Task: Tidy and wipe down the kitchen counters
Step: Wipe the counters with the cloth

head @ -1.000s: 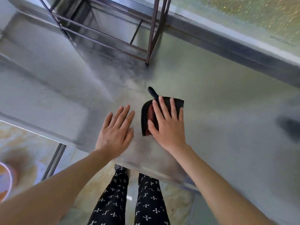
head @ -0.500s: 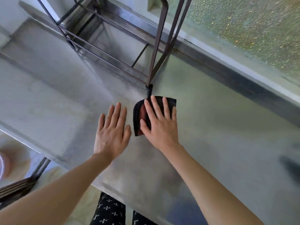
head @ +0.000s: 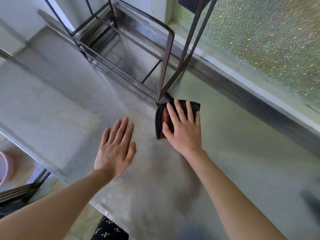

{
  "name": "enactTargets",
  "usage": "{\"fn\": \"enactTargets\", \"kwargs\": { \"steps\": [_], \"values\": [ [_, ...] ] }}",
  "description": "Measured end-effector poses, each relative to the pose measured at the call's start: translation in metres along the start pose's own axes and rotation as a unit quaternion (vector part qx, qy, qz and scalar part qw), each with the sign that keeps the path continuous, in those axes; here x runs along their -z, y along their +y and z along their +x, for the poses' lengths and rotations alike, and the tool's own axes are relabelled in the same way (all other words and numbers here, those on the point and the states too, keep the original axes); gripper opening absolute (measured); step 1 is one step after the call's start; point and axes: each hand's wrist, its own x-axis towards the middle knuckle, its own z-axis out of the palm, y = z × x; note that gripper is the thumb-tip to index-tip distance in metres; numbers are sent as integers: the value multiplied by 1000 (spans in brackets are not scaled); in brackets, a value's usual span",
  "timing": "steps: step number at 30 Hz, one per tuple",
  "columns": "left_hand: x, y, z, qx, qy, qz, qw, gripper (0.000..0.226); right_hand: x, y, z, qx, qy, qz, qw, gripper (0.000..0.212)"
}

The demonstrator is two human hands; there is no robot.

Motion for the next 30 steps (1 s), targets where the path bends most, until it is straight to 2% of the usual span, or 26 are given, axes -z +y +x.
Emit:
{"fn": "enactTargets", "kwargs": {
  "steps": [2, 5, 8, 10, 13, 14, 16, 19, 21, 26, 29, 30],
  "values": [
    [-2, -1, 1, 0, 0, -2, 1000, 59, 5, 34, 12, -28, 13, -13, 999, 61],
    [-4, -1, 2, 0, 2, 4, 1000, 59, 14, 72, 42, -136, 22, 5, 990, 62],
    [-4, -1, 0, -2, 4, 13, 1000, 59, 13, 58, 60, -215, 38, 28, 975, 61],
    [-4, -1, -1, -1, 5, 21, 1000, 59, 8, 35, 57, -182, 37, 24, 982, 61],
    [-4, -1, 0, 0, 1, 22, 1000, 59, 8, 31, 41, -16, -7, -6, 1000, 60],
    [-4, -1, 0, 0, 1, 20, 1000, 59, 10, 41, 40, 16, -16, -13, 1000, 60],
    [-4, -2, 1, -1, 0, 17, 1000, 60, 13, 62, 37, -5, -15, -17, 1000, 60],
    [-4, -1, 0, -2, 3, 12, 1000, 60, 12, 70, 33, -156, 23, 17, 987, 58],
    [-3, -1, 0, -5, 4, 7, 1000, 60, 11, 51, 26, -205, 36, 28, 978, 58],
    [-1, -3, -2, -9, 1, 3, 1000, 60, -1, 2, -22, -115, 20, 2, 993, 59],
    [-1, -3, -2, -11, 5, -11, 1000, 60, -3, 11, -43, -70, 23, -15, 997, 58],
    [-1, -3, -3, -10, 6, -21, 1000, 60, -3, 18, -47, -78, 27, -18, 996, 58]
  ]
}}
